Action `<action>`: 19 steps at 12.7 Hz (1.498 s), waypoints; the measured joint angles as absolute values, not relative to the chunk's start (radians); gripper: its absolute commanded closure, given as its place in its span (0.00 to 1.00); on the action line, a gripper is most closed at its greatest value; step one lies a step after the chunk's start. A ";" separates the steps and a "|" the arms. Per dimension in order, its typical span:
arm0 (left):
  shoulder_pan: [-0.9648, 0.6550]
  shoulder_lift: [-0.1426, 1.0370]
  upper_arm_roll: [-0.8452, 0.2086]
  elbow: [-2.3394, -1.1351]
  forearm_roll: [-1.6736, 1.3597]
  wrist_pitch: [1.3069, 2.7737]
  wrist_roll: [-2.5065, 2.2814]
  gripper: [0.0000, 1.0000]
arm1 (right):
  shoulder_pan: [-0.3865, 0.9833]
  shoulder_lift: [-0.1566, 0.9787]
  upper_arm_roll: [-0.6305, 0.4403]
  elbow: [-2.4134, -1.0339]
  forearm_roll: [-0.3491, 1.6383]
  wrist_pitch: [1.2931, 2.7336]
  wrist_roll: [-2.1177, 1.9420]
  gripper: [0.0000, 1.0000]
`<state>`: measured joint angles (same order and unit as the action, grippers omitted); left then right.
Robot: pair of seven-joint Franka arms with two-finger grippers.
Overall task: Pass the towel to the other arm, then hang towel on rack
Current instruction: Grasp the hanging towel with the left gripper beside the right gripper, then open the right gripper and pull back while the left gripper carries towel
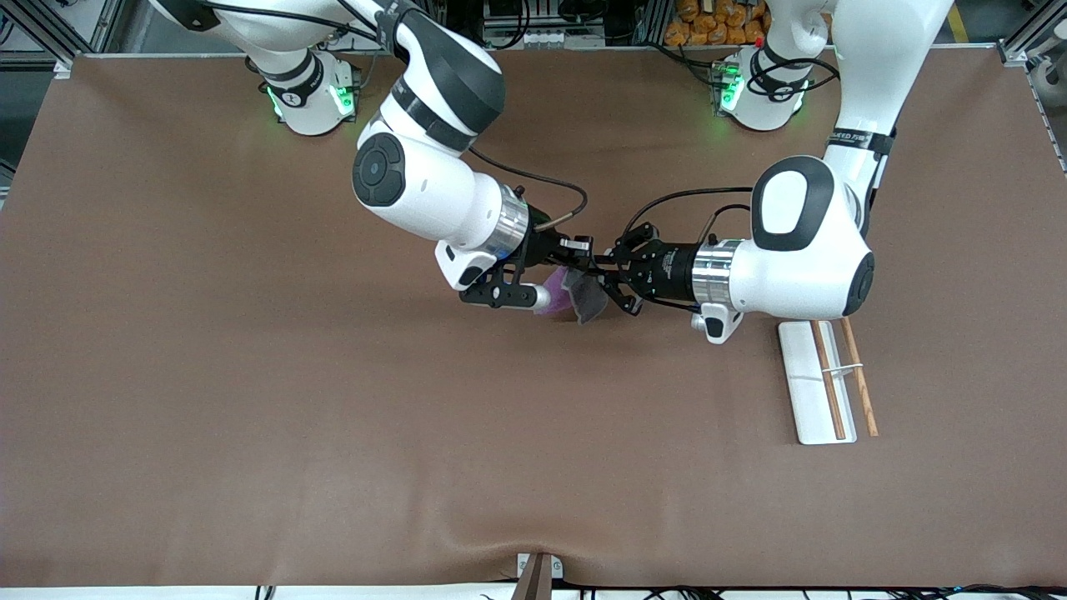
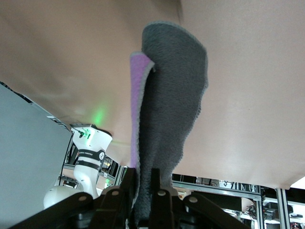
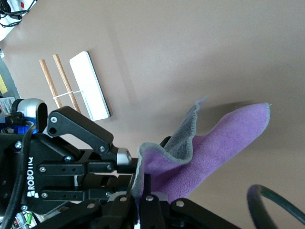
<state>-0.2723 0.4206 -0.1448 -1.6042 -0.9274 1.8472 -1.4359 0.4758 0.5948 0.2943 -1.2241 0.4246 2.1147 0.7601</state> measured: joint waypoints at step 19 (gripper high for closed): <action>0.056 0.394 -0.127 -1.542 -0.582 1.688 -0.779 1.00 | 0.147 0.504 0.265 -1.208 0.114 1.713 0.435 0.00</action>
<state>0.0564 0.3938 -0.1265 -1.5417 -0.5824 1.6881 -0.7790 0.1467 0.5042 0.2646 -1.2084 0.1142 1.7125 0.4346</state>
